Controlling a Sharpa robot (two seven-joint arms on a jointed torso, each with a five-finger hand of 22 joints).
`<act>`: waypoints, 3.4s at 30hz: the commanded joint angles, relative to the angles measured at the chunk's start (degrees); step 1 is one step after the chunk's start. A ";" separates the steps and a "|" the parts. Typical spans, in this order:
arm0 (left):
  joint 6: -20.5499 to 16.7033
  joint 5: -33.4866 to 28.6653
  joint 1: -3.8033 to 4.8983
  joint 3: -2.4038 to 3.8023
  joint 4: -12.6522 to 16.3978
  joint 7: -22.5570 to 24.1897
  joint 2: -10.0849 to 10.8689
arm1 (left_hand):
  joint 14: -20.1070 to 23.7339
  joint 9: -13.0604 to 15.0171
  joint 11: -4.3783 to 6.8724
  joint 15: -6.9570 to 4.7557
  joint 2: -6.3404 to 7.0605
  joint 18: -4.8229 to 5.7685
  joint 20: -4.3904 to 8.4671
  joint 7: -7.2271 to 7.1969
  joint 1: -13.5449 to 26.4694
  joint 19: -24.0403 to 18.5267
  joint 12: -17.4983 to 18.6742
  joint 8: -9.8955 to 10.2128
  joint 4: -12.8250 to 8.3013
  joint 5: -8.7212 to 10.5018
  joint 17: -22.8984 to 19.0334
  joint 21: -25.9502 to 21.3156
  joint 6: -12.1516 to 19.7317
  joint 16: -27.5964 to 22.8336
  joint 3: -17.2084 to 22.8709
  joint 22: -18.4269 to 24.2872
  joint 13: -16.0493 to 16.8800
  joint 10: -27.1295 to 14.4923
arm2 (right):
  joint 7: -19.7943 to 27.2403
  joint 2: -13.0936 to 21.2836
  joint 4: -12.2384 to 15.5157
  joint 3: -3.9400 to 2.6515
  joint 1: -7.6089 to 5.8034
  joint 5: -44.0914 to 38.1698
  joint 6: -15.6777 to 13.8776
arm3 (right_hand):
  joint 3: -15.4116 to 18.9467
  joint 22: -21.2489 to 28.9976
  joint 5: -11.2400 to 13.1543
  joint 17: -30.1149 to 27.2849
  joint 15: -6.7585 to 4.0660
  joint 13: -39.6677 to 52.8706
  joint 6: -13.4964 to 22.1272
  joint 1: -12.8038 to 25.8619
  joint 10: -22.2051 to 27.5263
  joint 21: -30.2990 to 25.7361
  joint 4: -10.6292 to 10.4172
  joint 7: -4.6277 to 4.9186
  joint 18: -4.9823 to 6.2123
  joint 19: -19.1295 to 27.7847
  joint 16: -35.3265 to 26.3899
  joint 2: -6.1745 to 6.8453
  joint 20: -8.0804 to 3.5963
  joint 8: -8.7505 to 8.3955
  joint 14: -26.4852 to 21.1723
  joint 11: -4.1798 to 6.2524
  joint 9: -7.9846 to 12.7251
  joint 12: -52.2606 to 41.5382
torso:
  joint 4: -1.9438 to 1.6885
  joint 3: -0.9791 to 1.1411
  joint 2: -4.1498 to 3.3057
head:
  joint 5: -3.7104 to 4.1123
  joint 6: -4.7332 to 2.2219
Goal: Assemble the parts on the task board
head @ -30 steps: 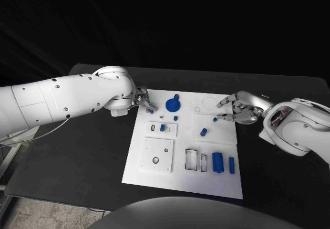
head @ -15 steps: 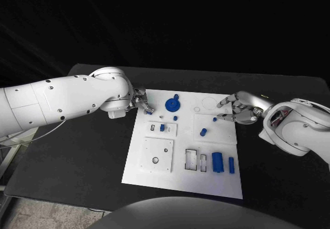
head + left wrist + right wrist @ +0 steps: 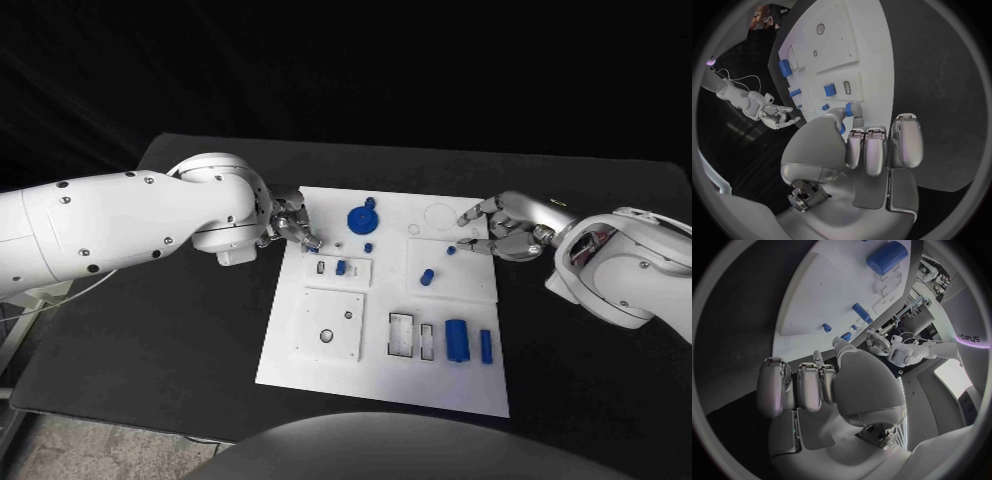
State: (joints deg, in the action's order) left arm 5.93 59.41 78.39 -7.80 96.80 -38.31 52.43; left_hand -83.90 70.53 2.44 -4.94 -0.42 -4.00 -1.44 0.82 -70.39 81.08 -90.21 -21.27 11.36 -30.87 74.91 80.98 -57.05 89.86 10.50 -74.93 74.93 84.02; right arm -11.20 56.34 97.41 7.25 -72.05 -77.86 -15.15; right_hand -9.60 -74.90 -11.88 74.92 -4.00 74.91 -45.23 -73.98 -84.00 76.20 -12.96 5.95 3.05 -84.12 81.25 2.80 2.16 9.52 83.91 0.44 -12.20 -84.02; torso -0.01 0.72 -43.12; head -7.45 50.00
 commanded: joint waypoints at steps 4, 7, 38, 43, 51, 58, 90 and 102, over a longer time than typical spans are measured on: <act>-0.86 0.35 -0.02 -0.89 1.64 0.29 0.11 | -6.10 0.09 0.21 -0.08 0.19 0.62 -0.03 0.02 1.07 -0.23 0.21 0.42 0.17 1.55 15.09 -0.32 -0.03 0.14 1.04 -4.79 15.07 5.98 | 0.14 -0.13 0.09 0.00 0.05 -0.16 -0.22 | -0.06 -9.31 -0.39 5.45 0.27 10.35 -0.27 0.01 -1.39 -0.36 0.17 -0.01 0.34 -0.31 -0.26 -0.60 0.40 0.16 4.03 -0.55 0.07 0.43 | 0.14 -0.10 -0.01 | -0.29 0.00; -1.00 0.79 -0.03 -1.52 1.90 0.30 0.09 | -6.10 0.12 0.18 -0.06 0.25 0.62 -0.05 0.04 1.38 -0.22 0.21 0.45 0.30 2.14 15.09 -0.34 -0.09 0.14 1.31 -4.82 15.07 5.98 | 0.18 -0.09 0.08 0.00 0.05 -0.14 -0.19 | -0.07 -9.31 -0.40 5.46 0.27 10.34 -0.27 0.01 -1.39 -0.35 0.17 -0.01 0.34 -0.31 -0.25 -0.60 0.40 0.16 4.04 -0.55 0.08 0.44 | 0.14 -0.07 -0.03 | -0.29 0.00; -1.09 1.83 -0.35 -3.84 3.63 0.25 0.70 | -6.10 0.19 0.13 -0.01 0.36 0.61 -0.12 0.07 2.06 -0.24 0.21 0.56 0.55 3.70 15.09 -0.43 -0.22 0.14 1.96 -4.85 15.07 5.98 | 0.27 -0.20 -0.11 0.00 0.34 -0.04 0.07 | -0.10 -9.32 -0.61 5.48 0.27 10.34 -0.24 -0.02 -1.41 -0.36 0.26 -0.01 0.33 -0.32 -0.23 -0.59 0.40 0.11 4.04 -0.55 0.16 0.43 | 0.10 -0.02 0.03 | -0.41 0.00; -0.93 1.94 -0.38 -3.87 3.79 0.23 0.80 | -6.10 0.20 0.13 -0.01 0.34 0.60 -0.12 0.07 2.06 -0.27 0.21 0.56 0.54 3.80 15.09 -0.46 -0.23 0.14 2.02 -4.82 15.07 5.98 | 0.22 -0.20 -0.15 0.00 0.41 -0.04 0.15 | -0.13 -9.33 -0.71 5.48 0.27 10.34 -0.24 -0.06 -1.42 -0.33 0.31 -0.01 0.33 -0.34 -0.23 -0.60 0.40 0.10 4.05 -0.54 0.19 0.43 | 0.11 -0.03 0.04 | -0.44 0.00; -0.91 2.00 -0.39 -3.89 3.82 0.25 0.94 | -6.10 0.20 0.14 0.00 0.36 0.58 -0.12 0.05 2.02 -0.30 0.21 0.58 0.47 3.90 15.09 -0.50 -0.23 0.14 2.13 -4.79 15.07 5.98 | 0.13 -0.19 -0.21 0.00 0.48 -0.04 0.24 | -0.22 -9.30 -0.93 5.42 0.26 10.31 -0.24 -0.17 -1.42 -0.43 0.46 -0.01 0.34 -0.32 -0.27 -0.63 0.40 0.07 4.04 -0.54 0.26 0.46 | 0.09 -0.04 -0.02 | -0.46 0.00; -0.81 1.91 -0.39 -3.89 3.70 0.26 0.85 | -6.10 0.29 -0.08 0.19 0.29 0.55 -0.32 0.29 4.84 -0.45 0.21 0.75 2.42 12.03 15.09 -0.77 -0.71 0.14 1.43 -4.76 15.07 5.98 | 0.07 -0.23 -0.22 0.00 0.52 -0.03 0.27 | -0.24 -9.30 -0.95 5.42 0.26 10.29 -0.24 -0.19 -1.41 -0.44 0.47 -0.01 0.34 -0.31 -0.28 -0.63 0.40 0.07 4.04 -0.54 0.27 0.47 | 0.10 -0.01 -0.03 | -0.52 0.00; -6.92 1.55 -0.33 -3.38 2.79 1.38 0.79 | -6.10 2.78 -0.51 0.64 -5.50 0.51 -0.83 0.65 17.21 -0.24 0.21 0.03 5.39 22.51 15.09 -1.28 -1.99 0.14 -11.97 -5.44 15.07 5.98 | 0.47 -0.17 -0.24 0.00 0.54 -0.03 -0.89 | -2.61 -9.35 -7.20 5.25 0.25 9.99 -0.65 -1.45 -1.34 -0.88 2.58 0.14 0.37 -0.41 -0.36 -0.76 0.37 -0.35 4.06 -0.56 1.55 0.71 | 0.12 -0.07 -0.04 | -0.25 0.00; -17.56 9.16 1.19 0.55 1.74 14.54 -0.72 | -6.10 5.82 -1.76 1.94 -4.37 0.03 -1.67 2.00 9.86 -3.56 1.08 -3.54 3.95 24.26 15.09 -4.10 4.11 0.14 -19.53 -4.32 14.50 5.02 | 1.36 -0.46 -0.21 -0.01 0.43 0.33 -2.24 | -2.65 -9.51 -7.29 5.54 0.28 10.23 -0.95 -0.99 -1.59 -0.52 2.31 0.21 0.28 -0.58 -0.08 -0.75 0.38 -0.25 4.14 -0.61 1.61 0.37 | 0.13 0.17 -0.20 | -0.40 0.00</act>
State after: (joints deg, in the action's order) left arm -6.86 64.76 79.46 -7.28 99.14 -32.09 52.21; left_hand -83.97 74.95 0.95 -3.28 -4.84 -4.00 -2.92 2.54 -59.13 77.91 -89.44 -25.05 15.80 -5.83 74.92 77.15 -53.73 89.86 -9.05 -74.93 74.93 83.99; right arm -10.83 55.98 97.18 7.24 -71.61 -77.70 -16.49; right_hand -11.97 -74.94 -18.99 74.93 -4.00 74.92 -45.83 -74.81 -83.98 75.53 -10.60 6.18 3.05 -84.12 80.94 1.97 2.16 9.52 83.91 0.03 -10.68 -83.54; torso 0.14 0.76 -43.25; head -7.70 50.00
